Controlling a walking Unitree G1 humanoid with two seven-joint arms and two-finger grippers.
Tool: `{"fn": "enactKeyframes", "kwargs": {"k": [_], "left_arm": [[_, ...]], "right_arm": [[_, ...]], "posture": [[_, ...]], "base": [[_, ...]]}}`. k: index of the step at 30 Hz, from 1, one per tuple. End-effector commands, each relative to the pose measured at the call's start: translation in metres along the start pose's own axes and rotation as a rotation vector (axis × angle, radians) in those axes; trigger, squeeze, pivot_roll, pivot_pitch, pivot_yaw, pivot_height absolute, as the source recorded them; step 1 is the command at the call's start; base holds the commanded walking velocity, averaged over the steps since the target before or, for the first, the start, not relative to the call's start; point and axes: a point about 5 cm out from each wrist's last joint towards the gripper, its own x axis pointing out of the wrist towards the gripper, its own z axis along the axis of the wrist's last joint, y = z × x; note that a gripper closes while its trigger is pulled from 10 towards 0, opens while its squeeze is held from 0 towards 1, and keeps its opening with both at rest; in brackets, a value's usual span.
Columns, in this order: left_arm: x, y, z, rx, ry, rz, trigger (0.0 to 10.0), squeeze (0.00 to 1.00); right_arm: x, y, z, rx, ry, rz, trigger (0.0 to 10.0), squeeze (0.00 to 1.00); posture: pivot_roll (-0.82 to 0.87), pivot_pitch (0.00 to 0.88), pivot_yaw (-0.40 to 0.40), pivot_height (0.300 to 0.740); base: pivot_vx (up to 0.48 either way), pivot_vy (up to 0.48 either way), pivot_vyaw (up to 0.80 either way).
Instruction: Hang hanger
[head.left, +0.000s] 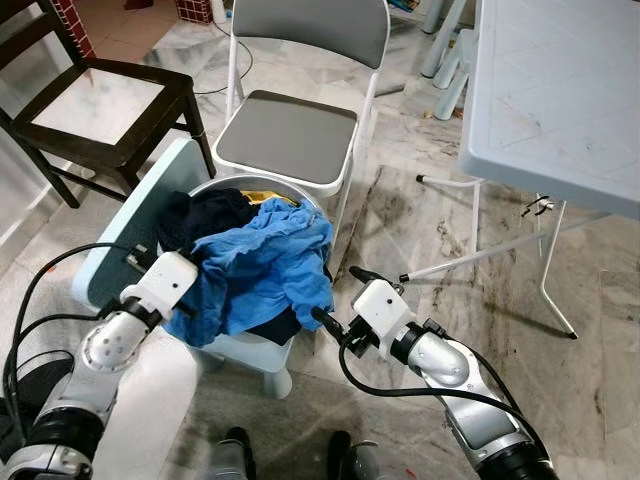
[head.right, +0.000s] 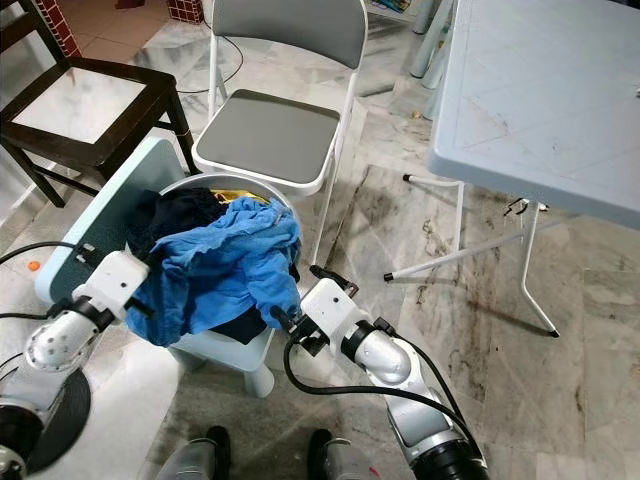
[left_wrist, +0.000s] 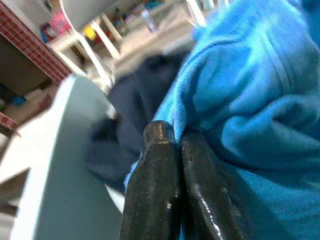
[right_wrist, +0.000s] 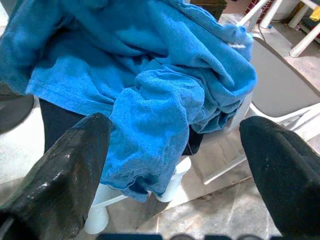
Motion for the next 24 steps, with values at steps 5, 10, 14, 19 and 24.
{"fn": "enactKeyframes", "kwargs": {"k": [5, 10, 14, 19, 24], "left_arm": [[-0.016, -0.021, -0.015, -0.046, 0.048, -0.04, 0.0, 0.0], [-0.021, -0.037, -0.02, -0.06, 0.073, -0.063, 0.0, 0.0], [-0.017, -0.033, -0.015, -0.059, 0.053, -0.012, 10.0, 0.0], [-0.016, -0.028, -0.008, -0.016, 0.007, 0.005, 10.0, 1.0], [-0.02, -0.012, 0.004, 0.085, -0.085, 0.119, 10.0, 1.0]], "right_arm": [[-0.001, 0.001, -0.005, -0.003, 0.018, 0.009, 10.0, 0.0], [0.0, 0.003, -0.005, -0.01, 0.018, 0.02, 10.0, 0.0], [0.001, 0.003, -0.006, -0.013, 0.019, 0.023, 10.0, 0.0], [0.001, 0.003, -0.006, -0.015, 0.018, 0.024, 10.0, 0.0], [-0.002, 0.001, -0.007, -0.016, 0.024, 0.019, 10.0, 0.0]], "posture": [[0.15, 0.276, -0.082, 0.74], [0.15, 0.274, -0.085, 0.74], [0.16, 0.273, -0.086, 0.74], [0.15, 0.27, -0.085, 0.74], [0.15, 0.273, -0.084, 0.74]], "base": [[0.0, 0.0, 0.0], [0.0, 0.0, 0.0], [0.0, 0.0, 0.0], [0.0, 0.0, 0.0], [0.0, 0.0, 0.0]]}}
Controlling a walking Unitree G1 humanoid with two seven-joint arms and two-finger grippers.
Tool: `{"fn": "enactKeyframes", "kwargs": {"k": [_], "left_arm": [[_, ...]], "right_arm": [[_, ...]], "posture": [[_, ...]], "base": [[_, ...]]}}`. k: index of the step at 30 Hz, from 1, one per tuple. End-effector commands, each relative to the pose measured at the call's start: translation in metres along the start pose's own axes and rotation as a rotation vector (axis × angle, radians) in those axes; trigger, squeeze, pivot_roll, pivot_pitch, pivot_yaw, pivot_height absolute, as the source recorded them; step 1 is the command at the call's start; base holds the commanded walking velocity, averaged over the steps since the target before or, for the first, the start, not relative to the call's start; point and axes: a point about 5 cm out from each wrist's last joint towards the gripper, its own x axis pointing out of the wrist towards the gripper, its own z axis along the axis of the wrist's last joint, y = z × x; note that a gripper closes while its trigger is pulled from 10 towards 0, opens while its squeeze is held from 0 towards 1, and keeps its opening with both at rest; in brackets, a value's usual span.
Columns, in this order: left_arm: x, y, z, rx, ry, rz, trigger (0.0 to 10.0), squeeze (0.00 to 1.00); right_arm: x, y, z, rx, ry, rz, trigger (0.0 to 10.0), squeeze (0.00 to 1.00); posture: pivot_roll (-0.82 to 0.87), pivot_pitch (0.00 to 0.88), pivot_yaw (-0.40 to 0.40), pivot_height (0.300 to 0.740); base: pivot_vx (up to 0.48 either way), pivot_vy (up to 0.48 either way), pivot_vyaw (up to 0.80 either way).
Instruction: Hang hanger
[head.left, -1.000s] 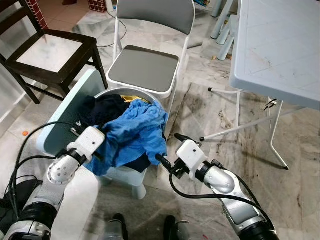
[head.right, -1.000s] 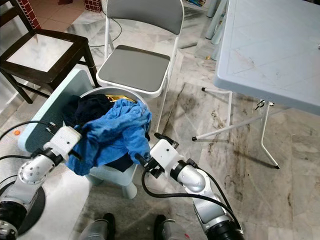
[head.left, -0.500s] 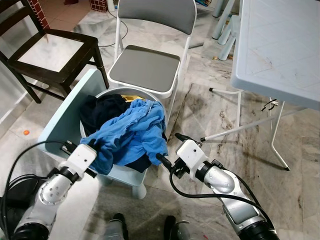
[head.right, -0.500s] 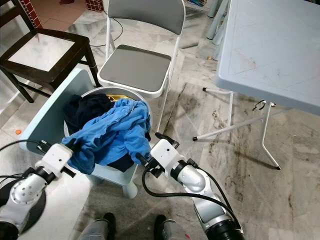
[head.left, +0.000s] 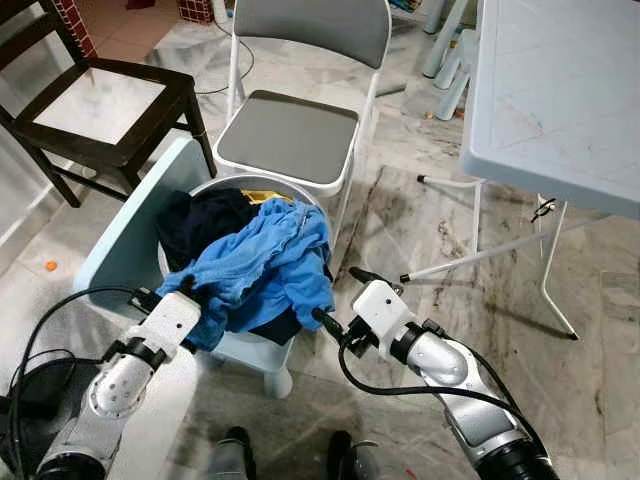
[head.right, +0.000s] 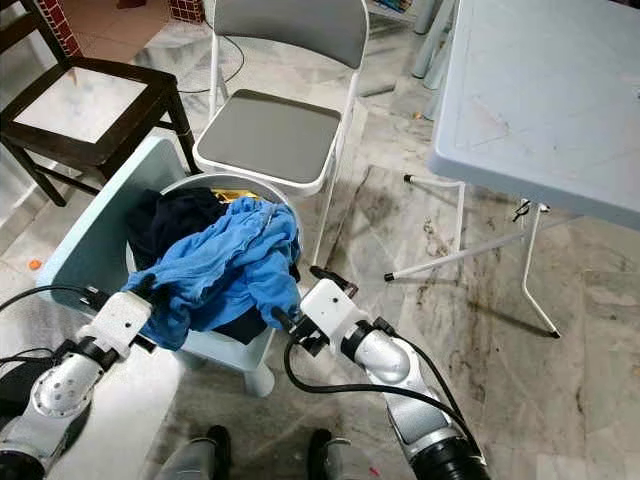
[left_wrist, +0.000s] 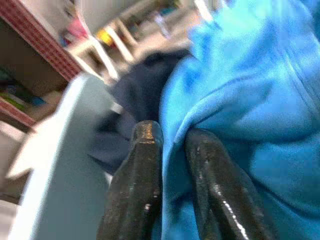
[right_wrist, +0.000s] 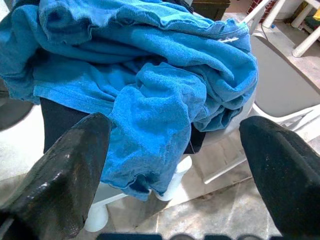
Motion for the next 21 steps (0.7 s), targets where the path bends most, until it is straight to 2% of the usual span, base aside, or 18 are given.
{"fn": "enactKeyframes", "kwargs": {"k": [1, 8, 13, 16, 21], "left_arm": [[-0.006, 0.004, 0.002, 0.053, -0.028, 0.024, 10.0, 1.0], [-0.005, 0.013, 0.005, 0.082, -0.051, 0.085, 10.0, 1.0], [0.001, 0.001, 0.013, 0.044, -0.096, -0.042, 10.0, 1.0], [0.004, -0.009, 0.017, 0.013, -0.116, -0.166, 10.0, 1.0], [0.008, -0.013, 0.016, 0.02, -0.098, -0.255, 10.0, 1.0]], "right_arm": [[-0.003, 0.002, -0.005, -0.009, 0.018, 0.012, 10.0, 0.0], [-0.004, 0.003, -0.006, -0.009, 0.021, 0.015, 10.0, 0.0], [-0.004, 0.003, -0.005, -0.009, 0.022, 0.015, 10.0, 0.0], [-0.005, 0.003, -0.006, -0.009, 0.024, 0.013, 10.0, 0.0], [-0.007, 0.004, -0.007, -0.006, 0.029, 0.01, 10.0, 0.0]], "posture": [[0.15, 0.274, -0.084, 0.74], [0.15, 0.278, -0.085, 0.74], [0.14, 0.282, -0.085, 0.74], [0.14, 0.283, -0.082, 0.74], [0.13, 0.286, -0.078, 0.74]], "base": [[0.0, 0.0, 0.0], [0.0, 0.0, 0.0], [0.0, 0.0, 0.0], [0.0, 0.0, 0.0], [0.0, 0.0, 0.0]]}}
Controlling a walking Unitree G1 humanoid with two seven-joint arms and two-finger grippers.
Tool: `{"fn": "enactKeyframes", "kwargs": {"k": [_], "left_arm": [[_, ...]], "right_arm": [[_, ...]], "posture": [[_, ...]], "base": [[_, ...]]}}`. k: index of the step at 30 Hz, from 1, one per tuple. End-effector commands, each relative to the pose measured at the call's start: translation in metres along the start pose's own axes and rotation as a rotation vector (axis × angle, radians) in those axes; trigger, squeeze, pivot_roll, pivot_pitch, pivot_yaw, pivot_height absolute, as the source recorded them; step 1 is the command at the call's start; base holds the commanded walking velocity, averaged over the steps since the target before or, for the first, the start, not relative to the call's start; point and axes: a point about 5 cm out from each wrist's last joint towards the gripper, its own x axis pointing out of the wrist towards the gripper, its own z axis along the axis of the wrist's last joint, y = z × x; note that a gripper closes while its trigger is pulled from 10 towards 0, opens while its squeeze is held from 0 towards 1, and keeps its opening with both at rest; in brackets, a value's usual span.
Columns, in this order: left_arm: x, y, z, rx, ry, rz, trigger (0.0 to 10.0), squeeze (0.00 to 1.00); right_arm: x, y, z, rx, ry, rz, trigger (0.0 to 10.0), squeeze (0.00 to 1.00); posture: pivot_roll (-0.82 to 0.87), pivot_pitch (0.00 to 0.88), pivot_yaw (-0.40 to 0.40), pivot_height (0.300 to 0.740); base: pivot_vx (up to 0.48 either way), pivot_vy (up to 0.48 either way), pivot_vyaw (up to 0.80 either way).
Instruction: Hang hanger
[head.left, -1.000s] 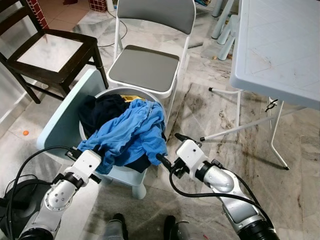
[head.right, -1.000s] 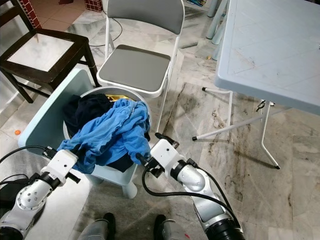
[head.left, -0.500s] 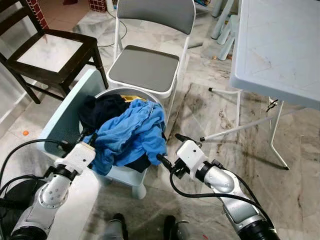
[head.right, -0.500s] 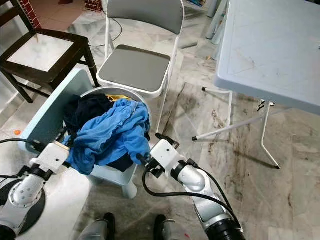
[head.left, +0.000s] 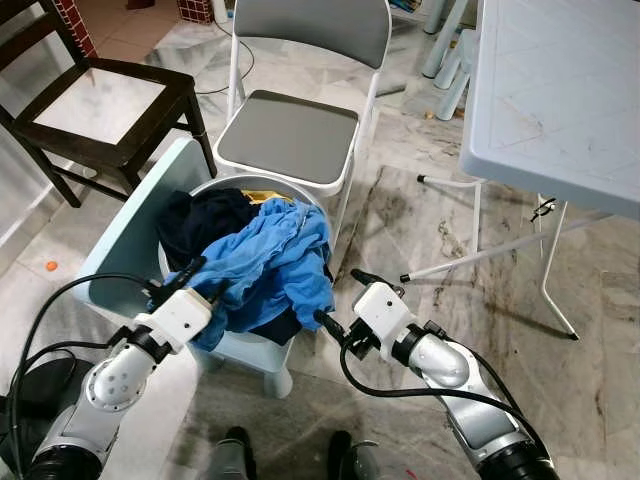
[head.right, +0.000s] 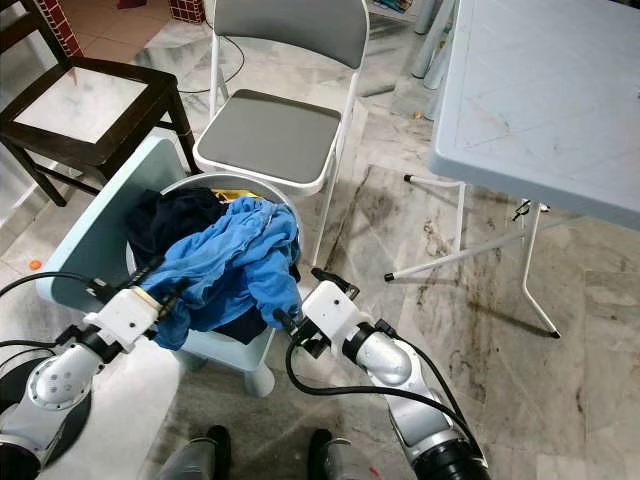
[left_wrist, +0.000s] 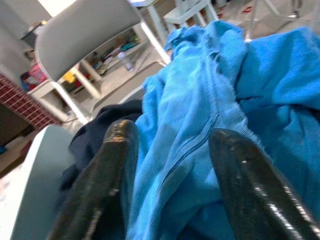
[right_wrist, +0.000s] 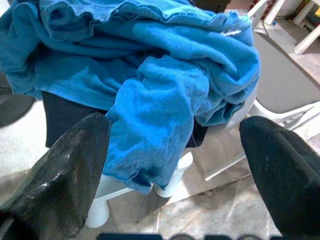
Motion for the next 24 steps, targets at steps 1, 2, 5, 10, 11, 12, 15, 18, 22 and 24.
{"fn": "enactKeyframes", "kwargs": {"k": [1, 2, 5, 10, 11, 12, 15, 18, 22, 24], "left_arm": [[-0.001, -0.003, -0.005, -0.003, 0.029, -0.045, 10.0, 1.0], [-0.001, -0.002, -0.006, 0.003, 0.035, -0.049, 10.0, 1.0], [0.0, 0.003, -0.012, 0.014, 0.072, -0.073, 10.0, 1.0], [-0.003, 0.004, -0.021, 0.0, 0.133, -0.151, 10.0, 1.0], [-0.003, 0.004, -0.021, 0.0, 0.133, -0.151, 10.0, 1.0], [-0.004, 0.003, -0.023, -0.009, 0.145, -0.169, 9.4, 1.0], [-0.003, 0.002, -0.025, -0.033, 0.158, -0.207, 0.0, 0.22], [-0.002, 0.002, -0.025, -0.044, 0.158, -0.221, 0.0, 0.0], [-0.001, 0.002, -0.025, -0.055, 0.156, -0.222, 0.0, 0.0], [-0.001, 0.003, -0.025, -0.058, 0.155, -0.223, 0.0, 0.0]], "right_arm": [[-0.004, 0.001, -0.002, -0.009, 0.013, 0.007, 10.0, 0.0], [-0.004, 0.002, -0.002, -0.009, 0.013, 0.007, 10.0, 0.0], [-0.005, 0.001, -0.003, -0.008, 0.016, 0.0, 10.0, 0.0], [-0.007, 0.001, -0.004, -0.008, 0.022, -0.004, 10.0, 0.0], [-0.007, 0.001, -0.004, -0.008, 0.022, -0.004, 10.0, 0.0], [-0.007, 0.001, -0.004, -0.008, 0.022, -0.004, 10.0, 0.0], [-0.007, 0.0, -0.003, -0.01, 0.023, -0.005, 10.0, 0.0], [-0.006, -0.001, -0.003, -0.012, 0.026, -0.005, 10.0, 0.0], [-0.006, -0.001, -0.005, -0.015, 0.033, -0.01, 10.0, 0.0], [-0.006, -0.002, -0.005, -0.015, 0.036, -0.011, 10.0, 0.0]], "posture": [[0.13, 0.286, -0.077, 0.74], [0.12, 0.286, -0.075, 0.74], [0.12, 0.287, -0.073, 0.74], [0.12, 0.288, -0.071, 0.74], [0.12, 0.288, -0.071, 0.74], [0.12, 0.288, -0.072, 0.74], [0.12, 0.287, -0.073, 0.74], [0.12, 0.286, -0.073, 0.74], [0.12, 0.284, -0.072, 0.74], [0.12, 0.284, -0.072, 0.74]], "base": [[0.0, 0.0, 0.0], [0.0, 0.0, 0.0], [0.0, 0.0, 0.0], [0.0, 0.0, 0.0], [0.0, 0.0, 0.0], [0.0, 0.0, 0.0], [0.0, 0.0, 0.0], [0.0, 0.0, 0.0], [0.0, 0.0, 0.0], [0.0, 0.0, 0.0]]}}
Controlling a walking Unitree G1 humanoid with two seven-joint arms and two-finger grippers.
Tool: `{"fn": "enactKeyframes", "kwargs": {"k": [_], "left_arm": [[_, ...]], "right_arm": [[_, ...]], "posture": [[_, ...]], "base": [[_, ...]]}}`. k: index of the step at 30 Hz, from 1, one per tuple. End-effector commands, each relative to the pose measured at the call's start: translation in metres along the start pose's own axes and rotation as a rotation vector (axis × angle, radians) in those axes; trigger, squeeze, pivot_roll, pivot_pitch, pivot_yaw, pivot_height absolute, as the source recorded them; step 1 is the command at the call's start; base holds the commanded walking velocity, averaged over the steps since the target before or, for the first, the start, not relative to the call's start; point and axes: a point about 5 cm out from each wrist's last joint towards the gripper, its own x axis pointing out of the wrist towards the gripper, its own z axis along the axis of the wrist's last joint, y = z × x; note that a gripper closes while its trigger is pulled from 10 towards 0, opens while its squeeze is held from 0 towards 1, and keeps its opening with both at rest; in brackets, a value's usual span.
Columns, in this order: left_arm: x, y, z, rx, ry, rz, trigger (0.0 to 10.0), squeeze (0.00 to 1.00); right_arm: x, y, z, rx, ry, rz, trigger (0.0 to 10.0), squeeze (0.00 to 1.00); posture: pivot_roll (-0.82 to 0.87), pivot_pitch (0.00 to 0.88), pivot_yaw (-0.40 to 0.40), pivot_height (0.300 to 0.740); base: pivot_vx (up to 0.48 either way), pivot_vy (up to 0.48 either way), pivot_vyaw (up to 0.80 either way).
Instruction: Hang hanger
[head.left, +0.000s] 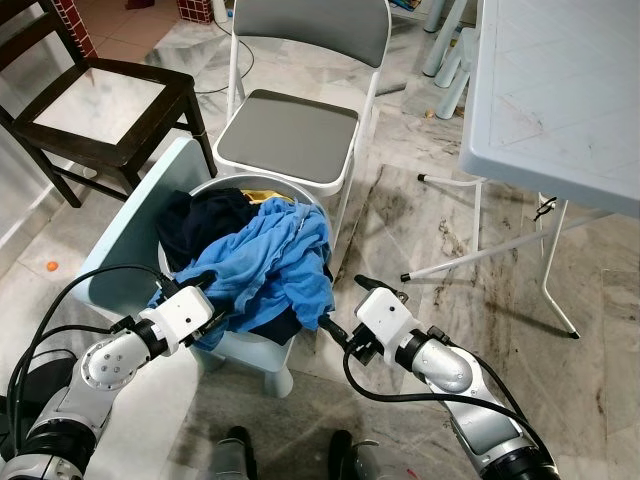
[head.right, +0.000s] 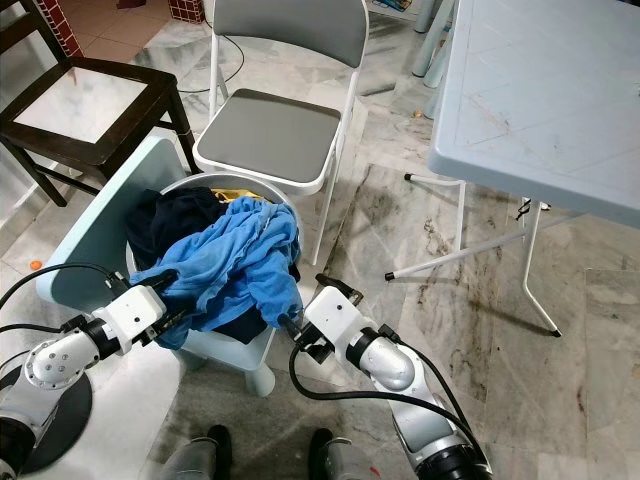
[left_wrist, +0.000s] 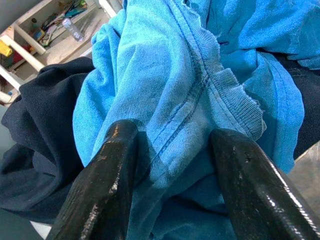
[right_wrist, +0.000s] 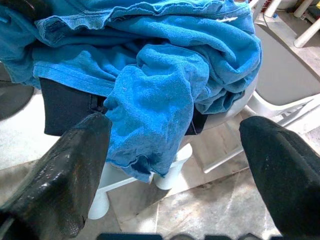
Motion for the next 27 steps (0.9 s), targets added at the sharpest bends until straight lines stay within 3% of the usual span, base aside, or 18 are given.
{"fn": "enactKeyframes", "kwargs": {"k": [1, 19, 23, 27], "left_arm": [[-0.002, -0.005, -0.005, -0.028, 0.02, -0.019, 0.0, 0.0], [-0.002, 0.002, -0.007, -0.087, 0.02, 0.05, 0.0, 0.0], [-0.002, 0.006, -0.008, -0.118, 0.019, 0.11, 0.0, 0.0], [-0.001, 0.016, -0.004, -0.198, -0.021, 0.209, 0.0, 0.0]], "right_arm": [[-0.003, -0.001, -0.002, -0.006, 0.015, -0.008, 10.0, 0.0], [-0.001, -0.001, -0.004, -0.007, 0.023, -0.015, 10.0, 0.0], [-0.001, -0.002, -0.004, -0.008, 0.023, -0.015, 10.0, 0.0], [-0.001, -0.003, -0.004, -0.01, 0.022, -0.015, 10.0, 0.0]], "posture": [[0.12, 0.284, -0.072, 0.74], [0.12, 0.276, -0.071, 0.74], [0.13, 0.273, -0.074, 0.74], [0.13, 0.274, -0.078, 0.74]], "base": [[0.0, 0.0, 0.0], [0.0, 0.0, 0.0], [0.0, 0.0, 0.0], [0.0, 0.0, 0.0]]}}
